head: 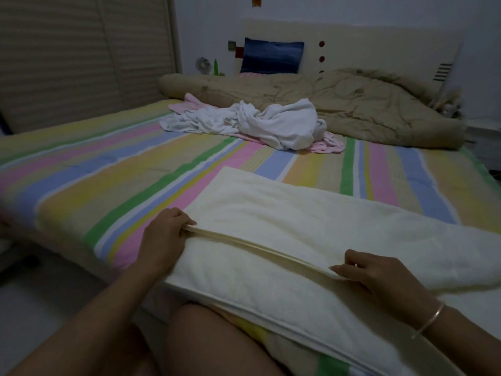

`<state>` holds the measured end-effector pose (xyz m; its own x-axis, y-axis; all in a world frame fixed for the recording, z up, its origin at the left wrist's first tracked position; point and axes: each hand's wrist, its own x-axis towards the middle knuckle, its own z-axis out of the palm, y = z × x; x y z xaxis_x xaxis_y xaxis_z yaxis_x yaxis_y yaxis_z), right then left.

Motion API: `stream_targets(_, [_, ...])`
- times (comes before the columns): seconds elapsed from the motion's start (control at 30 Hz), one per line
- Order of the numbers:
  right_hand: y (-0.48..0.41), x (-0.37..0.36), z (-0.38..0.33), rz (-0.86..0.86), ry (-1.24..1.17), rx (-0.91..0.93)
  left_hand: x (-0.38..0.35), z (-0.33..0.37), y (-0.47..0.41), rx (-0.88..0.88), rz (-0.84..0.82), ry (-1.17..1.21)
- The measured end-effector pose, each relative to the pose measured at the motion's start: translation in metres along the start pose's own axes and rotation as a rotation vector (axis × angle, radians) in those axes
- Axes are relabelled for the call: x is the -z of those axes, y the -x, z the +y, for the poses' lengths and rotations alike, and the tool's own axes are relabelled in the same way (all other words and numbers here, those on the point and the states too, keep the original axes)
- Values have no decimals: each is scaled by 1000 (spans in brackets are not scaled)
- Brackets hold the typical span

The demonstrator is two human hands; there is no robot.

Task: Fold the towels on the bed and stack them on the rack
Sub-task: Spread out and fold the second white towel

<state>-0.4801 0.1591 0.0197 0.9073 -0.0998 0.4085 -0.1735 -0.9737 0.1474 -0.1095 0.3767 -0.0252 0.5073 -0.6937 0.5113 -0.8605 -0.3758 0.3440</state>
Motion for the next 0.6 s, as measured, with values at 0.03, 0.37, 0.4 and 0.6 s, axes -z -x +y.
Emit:
stream_targets(0.03, [1,3,-5,-1,-7,6,2,0,4,2,4,1])
stream_targets(0.37, [21,28,-46,-4,-30,123,32,-8,55,11,70,-29])
stream_targets(0.4, [22,31,-49,-8,-27,147,35,-9,62,13,78,-25])
stream_targets(0.6, [30,32,-63,34,-24,231,47,-12,87,6,58,-43])
